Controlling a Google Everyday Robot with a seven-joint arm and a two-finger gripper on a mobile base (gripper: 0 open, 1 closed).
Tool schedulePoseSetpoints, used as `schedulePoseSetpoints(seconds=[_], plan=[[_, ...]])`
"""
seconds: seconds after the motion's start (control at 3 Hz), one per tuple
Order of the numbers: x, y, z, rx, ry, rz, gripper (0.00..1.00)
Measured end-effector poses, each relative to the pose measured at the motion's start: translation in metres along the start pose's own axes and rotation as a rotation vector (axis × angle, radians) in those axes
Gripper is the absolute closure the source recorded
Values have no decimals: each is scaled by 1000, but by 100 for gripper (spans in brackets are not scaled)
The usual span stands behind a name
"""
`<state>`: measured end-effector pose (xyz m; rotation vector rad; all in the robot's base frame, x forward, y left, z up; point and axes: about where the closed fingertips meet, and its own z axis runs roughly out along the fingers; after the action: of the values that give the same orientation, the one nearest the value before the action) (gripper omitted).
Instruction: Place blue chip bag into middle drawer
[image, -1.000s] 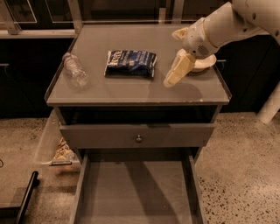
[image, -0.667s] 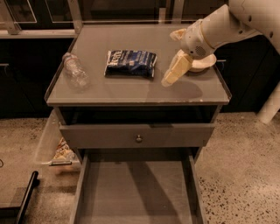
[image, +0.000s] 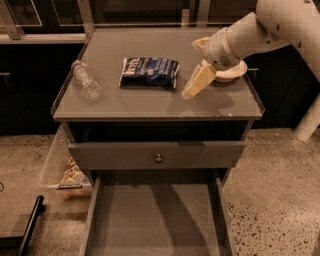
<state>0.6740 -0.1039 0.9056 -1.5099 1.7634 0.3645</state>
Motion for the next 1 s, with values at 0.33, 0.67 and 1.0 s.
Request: schedulePoseSetpoints(seconds=[0.33, 0.67, 1.0], plan=[[4, -3, 9, -19, -13, 17, 0], [7, -5, 16, -43, -28, 35, 0], [5, -12, 38, -86, -44, 61, 0]])
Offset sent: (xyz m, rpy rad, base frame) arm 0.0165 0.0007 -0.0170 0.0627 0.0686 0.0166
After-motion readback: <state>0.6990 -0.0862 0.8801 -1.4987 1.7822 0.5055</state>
